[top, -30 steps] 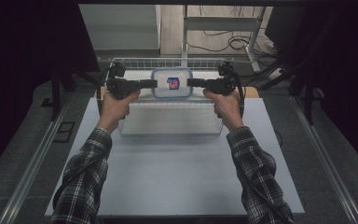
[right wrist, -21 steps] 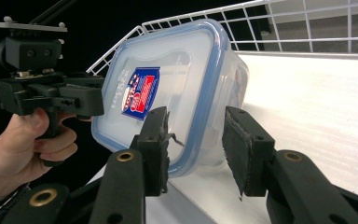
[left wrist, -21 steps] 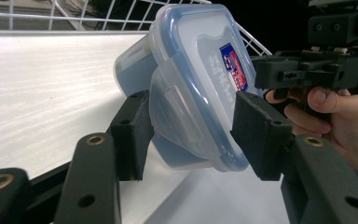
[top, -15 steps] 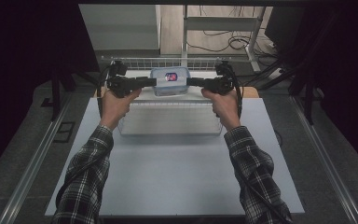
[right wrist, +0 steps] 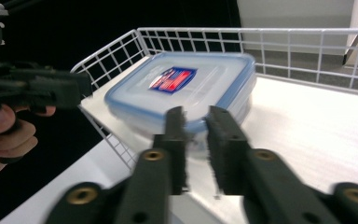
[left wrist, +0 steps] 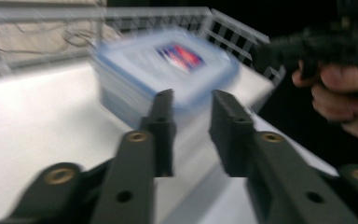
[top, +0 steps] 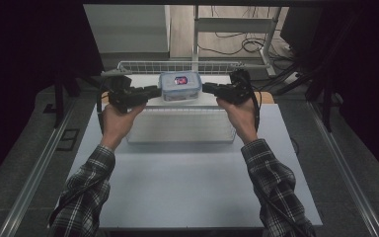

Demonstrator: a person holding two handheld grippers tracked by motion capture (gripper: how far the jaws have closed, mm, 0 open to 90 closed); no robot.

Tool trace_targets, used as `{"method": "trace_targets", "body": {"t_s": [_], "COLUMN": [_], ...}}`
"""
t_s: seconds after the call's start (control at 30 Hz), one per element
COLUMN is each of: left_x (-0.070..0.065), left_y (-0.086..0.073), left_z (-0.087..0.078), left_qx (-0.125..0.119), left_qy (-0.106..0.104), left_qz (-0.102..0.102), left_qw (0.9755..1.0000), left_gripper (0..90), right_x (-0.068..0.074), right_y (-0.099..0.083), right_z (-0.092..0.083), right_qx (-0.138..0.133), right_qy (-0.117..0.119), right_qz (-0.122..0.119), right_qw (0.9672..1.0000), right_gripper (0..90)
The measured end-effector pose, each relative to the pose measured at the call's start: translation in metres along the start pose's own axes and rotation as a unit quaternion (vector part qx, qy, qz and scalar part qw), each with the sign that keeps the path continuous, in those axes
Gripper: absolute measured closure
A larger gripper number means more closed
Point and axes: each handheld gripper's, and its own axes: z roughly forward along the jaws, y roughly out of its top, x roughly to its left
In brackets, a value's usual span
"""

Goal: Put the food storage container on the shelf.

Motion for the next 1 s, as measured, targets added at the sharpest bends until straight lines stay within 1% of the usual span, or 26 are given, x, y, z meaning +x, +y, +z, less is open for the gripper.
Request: {"method": "trace_targets", "body": {"t_s": [0.03,0.07,0.1,0.13,0.17,0.2,0.23,0.27,0.3,0.37,0.47,0.57,0.63,0.67,0.7,0.73,0.8,0.83,0.87,0.9,0.93,0.97,1.0], "left_x": [-0.002,-0.004,-0.004,-0.002,-0.002,0.001,0.001,0.003,0.003,0.006,0.012,0.013,0.014,0.014,0.014,0.013,0.01,0.01,0.006,0.006,0.004,0.001,0.001], "left_y": [-0.003,-0.007,-0.007,-0.008,-0.008,-0.009,-0.009,-0.008,-0.008,-0.008,-0.006,-0.004,-0.003,-0.002,-0.001,0.0,-0.001,-0.001,-0.003,-0.003,-0.004,-0.007,-0.007], "left_z": [0.004,0.011,0.011,0.018,0.018,0.022,0.022,0.025,0.025,0.027,0.028,0.03,0.032,0.033,0.033,0.033,0.032,0.032,0.031,0.031,0.031,0.03,0.03], "left_qx": [0.006,0.019,0.019,0.029,0.029,0.033,0.033,0.034,0.034,0.031,0.025,0.027,0.031,0.032,0.031,0.024,0.021,0.021,0.018,0.018,0.014,0.011,0.011], "left_qy": [0.0,0.004,0.004,0.014,0.014,0.02,0.02,0.026,0.026,0.035,0.037,0.041,0.049,0.054,0.054,0.05,0.046,0.046,0.043,0.043,0.042,0.042,0.042], "left_qz": [0.004,0.01,0.01,0.013,0.013,0.007,0.007,0.001,0.001,-0.003,-0.014,-0.015,-0.014,-0.016,-0.015,-0.016,-0.012,-0.012,-0.005,-0.005,-0.001,0.005,0.005], "left_qw": [1.0,0.9998,0.9998,0.9994,0.9994,0.9992,0.9992,0.9991,0.9991,0.9989,0.9989,0.9987,0.9982,0.9979,0.9979,0.9983,0.9986,0.9986,0.9989,0.9989,0.999,0.9991,0.9991], "left_gripper": [76.6,80.1,81.2,82.0,82.3,82.4,82.4,82.6,82.1,81.4,80.5,80.5,79.9,79.9,79.3,78.5,76.4,74.6,71.5,68.4,68.4,60.2,56.8], "right_x": [0.003,0.008,0.008,0.014,0.014,0.016,0.016,0.016,0.015,0.014,0.011,0.01,0.007,0.007,0.006,0.005,0.006,0.006,0.009,0.009,0.01,0.012,0.012], "right_y": [-0.004,-0.013,-0.013,-0.02,-0.02,-0.023,-0.023,-0.023,-0.023,-0.023,-0.024,-0.023,-0.021,-0.021,-0.02,-0.02,-0.021,-0.021,-0.022,-0.022,-0.023,-0.025,-0.026], "right_z": [0.0,0.005,0.005,0.015,0.015,0.023,0.023,0.029,0.031,0.033,0.036,0.037,0.039,0.039,0.039,0.04,0.039,0.039,0.038,0.038,0.037,0.035,0.035], "right_qx": [-0.002,0.006,0.006,0.026,0.026,0.042,0.042,0.048,0.049,0.049,0.045,0.044,0.044,0.044,0.043,0.04,0.04,0.04,0.039,0.039,0.037,0.035,0.036], "right_qy": [0.0,0.009,0.009,0.0,0.0,-0.011,-0.011,-0.021,-0.026,-0.029,-0.029,-0.033,-0.041,-0.041,-0.041,-0.037,-0.031,-0.031,-0.028,-0.028,-0.026,-0.02,-0.017], "right_qz": [-0.005,-0.011,-0.011,-0.023,-0.023,-0.033,-0.033,-0.036,-0.036,-0.035,-0.027,-0.028,-0.024,-0.024,-0.021,-0.015,-0.018,-0.018,-0.023,-0.023,-0.023,-0.02,-0.021], "right_qw": [1.0,0.9999,0.9999,0.9994,0.9994,0.9985,0.9985,0.998,0.9978,0.9978,0.9982,0.9981,0.9979,0.9979,0.998,0.9984,0.9986,0.9986,0.9986,0.9986,0.9987,0.999,0.999], "right_gripper": [86.5,88.6,88.6,88.8,88.8,88.8,88.8,88.8,88.8,88.8,88.7,88.7,88.7,88.7,88.4,87.1,84.3,84.3,81.1,81.1,79.3,75.1,73.8]}}
